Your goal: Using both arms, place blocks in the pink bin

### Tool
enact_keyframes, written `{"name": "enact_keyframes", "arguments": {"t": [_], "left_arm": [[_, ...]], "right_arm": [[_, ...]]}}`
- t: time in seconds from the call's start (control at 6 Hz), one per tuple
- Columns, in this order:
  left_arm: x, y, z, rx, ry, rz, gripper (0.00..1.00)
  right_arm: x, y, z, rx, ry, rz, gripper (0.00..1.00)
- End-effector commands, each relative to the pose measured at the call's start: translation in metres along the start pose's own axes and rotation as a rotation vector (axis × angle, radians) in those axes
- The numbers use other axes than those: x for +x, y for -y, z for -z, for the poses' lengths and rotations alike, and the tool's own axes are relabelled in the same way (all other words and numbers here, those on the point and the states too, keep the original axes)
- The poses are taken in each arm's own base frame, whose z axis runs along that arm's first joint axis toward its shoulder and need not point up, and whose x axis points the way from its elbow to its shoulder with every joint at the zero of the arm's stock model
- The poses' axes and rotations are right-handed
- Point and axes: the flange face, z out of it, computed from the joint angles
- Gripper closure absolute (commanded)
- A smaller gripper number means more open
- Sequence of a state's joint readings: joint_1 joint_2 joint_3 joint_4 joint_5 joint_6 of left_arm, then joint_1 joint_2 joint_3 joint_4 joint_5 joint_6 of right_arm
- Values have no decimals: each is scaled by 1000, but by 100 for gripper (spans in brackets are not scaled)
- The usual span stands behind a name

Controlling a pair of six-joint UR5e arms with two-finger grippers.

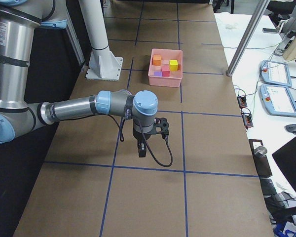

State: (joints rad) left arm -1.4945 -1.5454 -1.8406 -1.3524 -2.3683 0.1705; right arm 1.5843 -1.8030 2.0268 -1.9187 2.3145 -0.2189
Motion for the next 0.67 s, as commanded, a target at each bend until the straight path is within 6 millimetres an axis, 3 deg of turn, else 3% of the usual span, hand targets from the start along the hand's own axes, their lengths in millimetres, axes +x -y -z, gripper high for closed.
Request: {"name": "enact_keyframes", "arguments": {"t": [0.0, 0.5], "left_arm": [[-49, -77, -10, 29, -2, 74, 0], [-53, -76, -14, 29, 2, 75, 0]], "right_arm": [[-1, 1, 0, 0, 2, -10, 0], [-1, 1, 0, 2, 3, -9, 0]]}}
